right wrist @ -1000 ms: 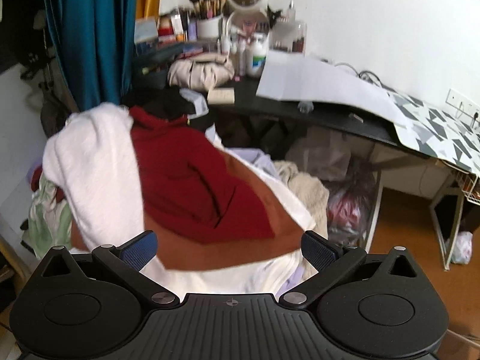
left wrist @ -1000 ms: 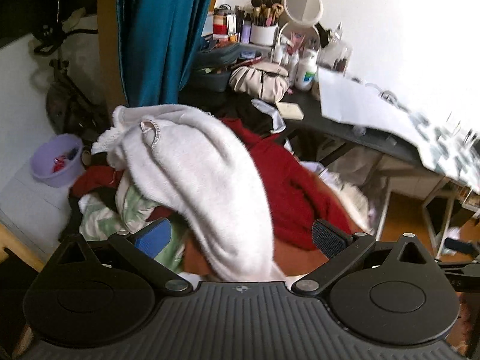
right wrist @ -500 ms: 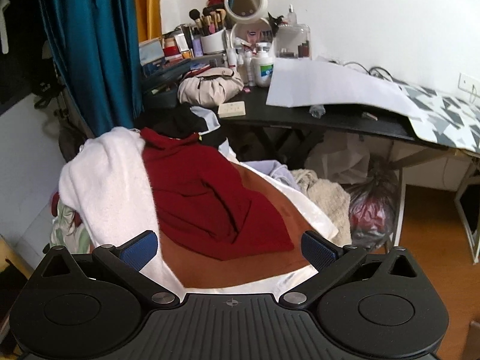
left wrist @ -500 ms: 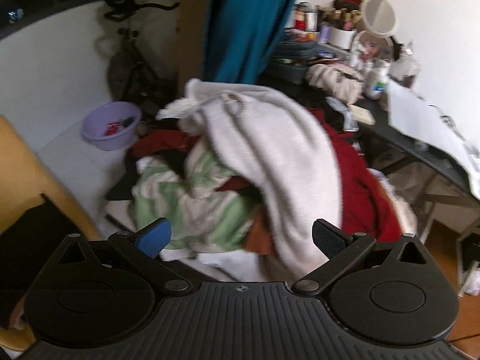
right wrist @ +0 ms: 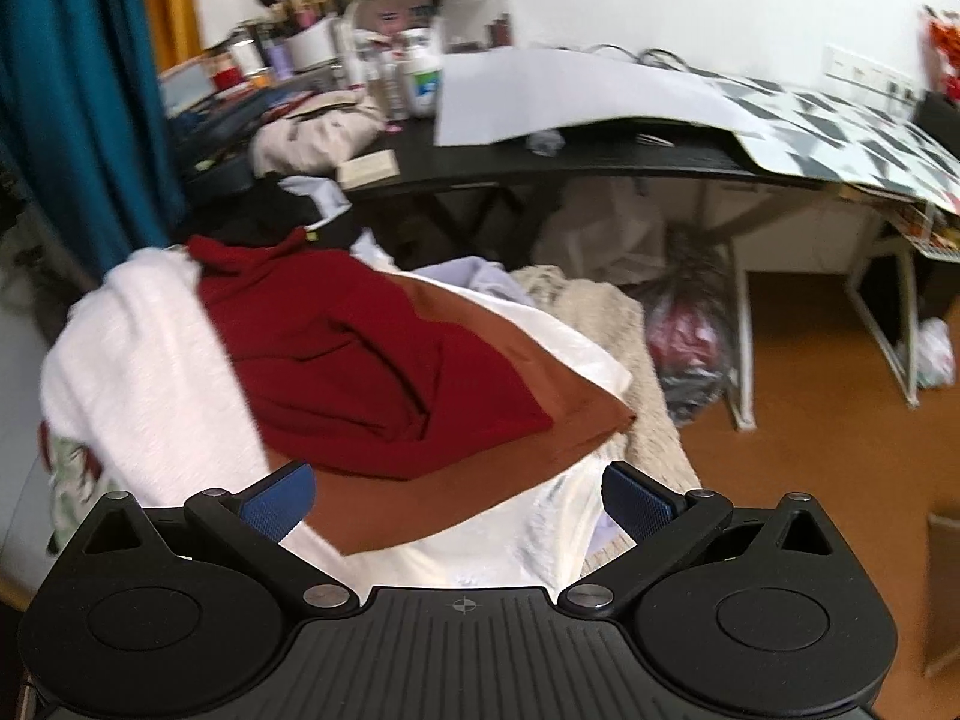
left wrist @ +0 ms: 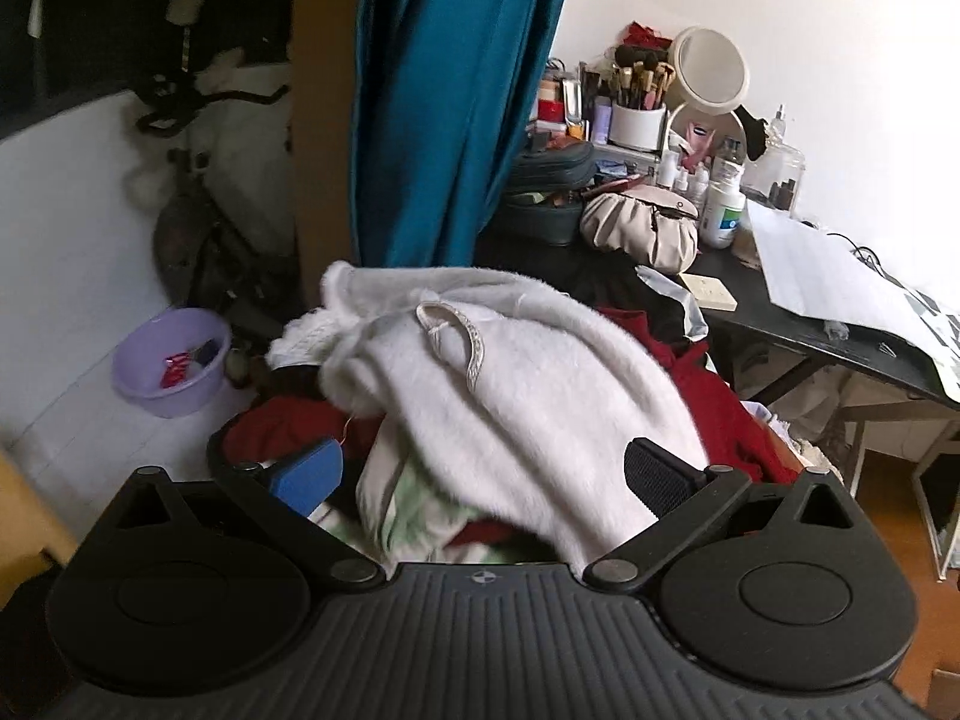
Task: Fold clothes
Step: 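Reach both grippers down toward the white fluffy robe on the pile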
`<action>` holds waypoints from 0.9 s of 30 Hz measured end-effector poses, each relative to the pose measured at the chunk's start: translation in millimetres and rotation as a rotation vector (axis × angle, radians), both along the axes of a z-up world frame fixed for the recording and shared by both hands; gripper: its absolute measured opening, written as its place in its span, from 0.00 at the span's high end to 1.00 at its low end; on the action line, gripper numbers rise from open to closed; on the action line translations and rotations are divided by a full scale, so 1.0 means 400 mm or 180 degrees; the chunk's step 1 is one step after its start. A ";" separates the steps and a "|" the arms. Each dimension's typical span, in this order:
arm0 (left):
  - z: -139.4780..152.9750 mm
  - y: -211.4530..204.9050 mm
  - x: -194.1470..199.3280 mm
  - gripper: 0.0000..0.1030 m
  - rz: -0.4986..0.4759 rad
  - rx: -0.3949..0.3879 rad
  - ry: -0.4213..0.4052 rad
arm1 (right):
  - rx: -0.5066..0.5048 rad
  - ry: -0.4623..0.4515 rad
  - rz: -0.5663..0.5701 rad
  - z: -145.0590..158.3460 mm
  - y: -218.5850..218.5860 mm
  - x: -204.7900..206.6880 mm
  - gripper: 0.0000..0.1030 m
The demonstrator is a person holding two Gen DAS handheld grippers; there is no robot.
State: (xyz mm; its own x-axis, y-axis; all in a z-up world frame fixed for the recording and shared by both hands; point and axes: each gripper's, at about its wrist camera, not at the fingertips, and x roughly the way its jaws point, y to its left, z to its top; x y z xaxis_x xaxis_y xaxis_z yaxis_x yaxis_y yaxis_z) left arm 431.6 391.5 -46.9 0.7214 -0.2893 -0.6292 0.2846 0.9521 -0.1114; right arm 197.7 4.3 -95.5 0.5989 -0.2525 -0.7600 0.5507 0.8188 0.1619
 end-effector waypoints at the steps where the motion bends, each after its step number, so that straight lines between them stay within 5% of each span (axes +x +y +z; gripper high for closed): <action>1: -0.008 0.002 0.031 0.01 -0.0049 -0.0029 0.0020 | 0.0006 0.0015 -0.0076 -0.003 0.007 0.011 0.01; 15: -0.119 0.024 0.478 0.01 -0.0286 -0.0620 0.0521 | 0.0056 0.0046 -0.0823 0.020 0.149 0.283 0.01; 22: -0.188 0.086 0.587 0.01 -0.0098 -0.0778 0.0858 | -0.0365 0.0063 -0.0579 0.028 0.256 0.381 0.01; 27: -0.212 0.150 0.578 0.01 -0.0105 -0.0577 0.0872 | -0.0416 0.0048 -0.0260 0.018 0.330 0.502 0.02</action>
State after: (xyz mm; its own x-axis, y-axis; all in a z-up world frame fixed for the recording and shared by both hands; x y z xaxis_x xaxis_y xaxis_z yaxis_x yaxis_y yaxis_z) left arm 662.8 451.5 -131.9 0.5207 -0.4347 -0.7348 0.2510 0.9006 -0.3549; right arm 398.7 136.4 -88.4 0.5610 -0.3972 -0.7263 0.6178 0.7849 0.0480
